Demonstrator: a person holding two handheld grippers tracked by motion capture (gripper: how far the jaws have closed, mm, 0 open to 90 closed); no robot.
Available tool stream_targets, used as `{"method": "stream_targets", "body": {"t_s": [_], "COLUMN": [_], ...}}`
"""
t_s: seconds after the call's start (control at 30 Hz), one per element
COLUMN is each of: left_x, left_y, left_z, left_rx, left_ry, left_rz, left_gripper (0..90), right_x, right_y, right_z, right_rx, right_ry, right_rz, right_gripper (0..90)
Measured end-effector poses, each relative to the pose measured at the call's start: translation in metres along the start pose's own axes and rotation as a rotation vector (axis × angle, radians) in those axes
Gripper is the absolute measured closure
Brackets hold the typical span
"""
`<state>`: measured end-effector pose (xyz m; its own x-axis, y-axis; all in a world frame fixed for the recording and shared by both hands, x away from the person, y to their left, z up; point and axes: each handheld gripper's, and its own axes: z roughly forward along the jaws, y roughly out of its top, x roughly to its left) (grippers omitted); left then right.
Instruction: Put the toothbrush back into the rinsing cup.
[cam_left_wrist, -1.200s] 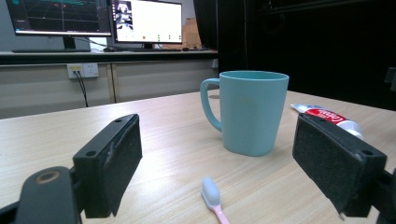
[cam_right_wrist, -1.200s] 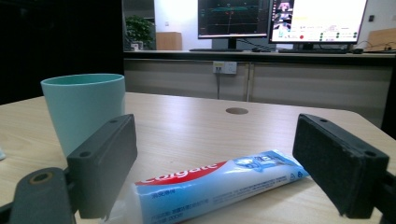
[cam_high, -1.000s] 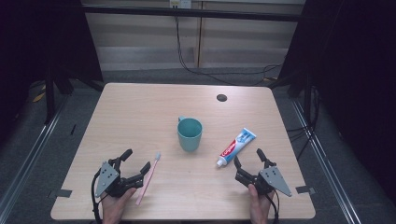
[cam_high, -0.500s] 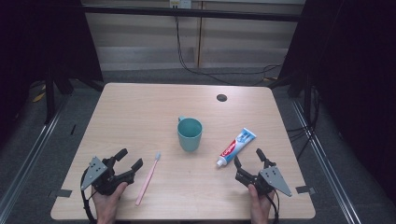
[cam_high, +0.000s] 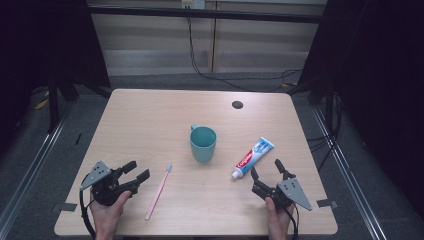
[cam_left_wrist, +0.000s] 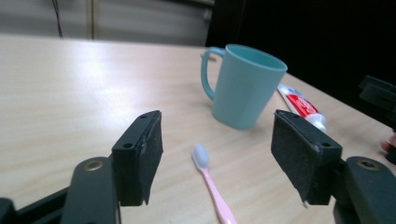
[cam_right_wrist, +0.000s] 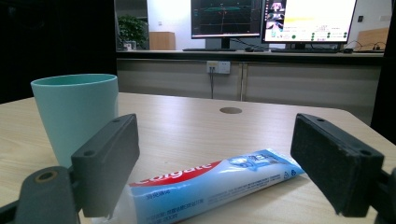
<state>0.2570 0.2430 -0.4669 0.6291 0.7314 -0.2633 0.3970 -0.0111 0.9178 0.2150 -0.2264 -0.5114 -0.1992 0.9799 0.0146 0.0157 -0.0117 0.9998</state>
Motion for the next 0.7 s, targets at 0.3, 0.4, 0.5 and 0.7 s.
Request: {"method": "stream_targets", "body": {"t_s": [0.3,0.4,0.5,0.7], "left_x": [-0.003,-0.002,-0.002,-0.003], "left_y": [0.01,0.018,0.022,0.028], "left_z": [0.012,0.015,0.017,0.021], "left_rx": [0.079,0.13,0.162,0.248], "left_ry": [-0.057,-0.046,-0.047,-0.064], "left_rz": [-0.026,-0.02,0.001,0.037], "left_gripper": [37.1,37.1,37.7,41.1], "right_x": [0.001,0.001,0.001,0.001], "right_y": [0.0,0.0,0.0,0.0], "right_z": [0.001,0.0,0.0,0.0], "right_rx": [0.003,0.005,0.005,0.005], "right_ry": [-0.01,-0.011,-0.013,-0.016], "right_rz": [0.001,0.0,-0.001,0.0], "right_gripper": [14.9,15.2,15.2,15.2]}}
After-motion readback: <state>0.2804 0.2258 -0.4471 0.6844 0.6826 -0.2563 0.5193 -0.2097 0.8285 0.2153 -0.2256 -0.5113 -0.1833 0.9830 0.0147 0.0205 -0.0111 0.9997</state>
